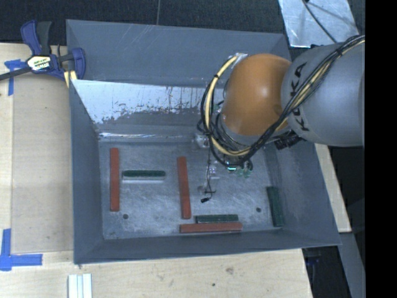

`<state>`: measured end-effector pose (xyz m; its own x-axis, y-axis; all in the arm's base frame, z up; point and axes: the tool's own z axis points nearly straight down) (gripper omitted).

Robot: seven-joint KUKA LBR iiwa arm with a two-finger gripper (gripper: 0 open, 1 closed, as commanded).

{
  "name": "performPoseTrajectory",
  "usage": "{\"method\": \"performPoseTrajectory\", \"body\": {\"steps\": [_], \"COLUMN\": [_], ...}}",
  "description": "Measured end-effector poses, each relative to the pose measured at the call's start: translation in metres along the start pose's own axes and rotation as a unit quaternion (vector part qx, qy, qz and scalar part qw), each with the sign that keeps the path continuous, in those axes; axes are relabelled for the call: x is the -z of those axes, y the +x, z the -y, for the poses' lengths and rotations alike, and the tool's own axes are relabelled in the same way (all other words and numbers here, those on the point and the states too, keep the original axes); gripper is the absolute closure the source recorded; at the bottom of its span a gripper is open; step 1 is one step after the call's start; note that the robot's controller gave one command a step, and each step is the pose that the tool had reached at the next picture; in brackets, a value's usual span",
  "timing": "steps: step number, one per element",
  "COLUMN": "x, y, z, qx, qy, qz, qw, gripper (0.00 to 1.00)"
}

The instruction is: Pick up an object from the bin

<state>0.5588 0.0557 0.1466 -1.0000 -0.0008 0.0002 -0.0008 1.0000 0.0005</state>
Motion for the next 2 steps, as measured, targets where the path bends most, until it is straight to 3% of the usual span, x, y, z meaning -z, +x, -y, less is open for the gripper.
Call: {"method": "performPoseTrajectory", "body": {"steps": [1,2], "x": [-0.078,-0.076], "y": [-0.023,-0.024], "z": [-0.060,-0.130], "qx": [0.115,0.158], "qy": [-0.001,-0.002], "qz": [0.0002,0.0028], "qw": [0.9934,0.9875], "gripper": [0.00,0.00]}}
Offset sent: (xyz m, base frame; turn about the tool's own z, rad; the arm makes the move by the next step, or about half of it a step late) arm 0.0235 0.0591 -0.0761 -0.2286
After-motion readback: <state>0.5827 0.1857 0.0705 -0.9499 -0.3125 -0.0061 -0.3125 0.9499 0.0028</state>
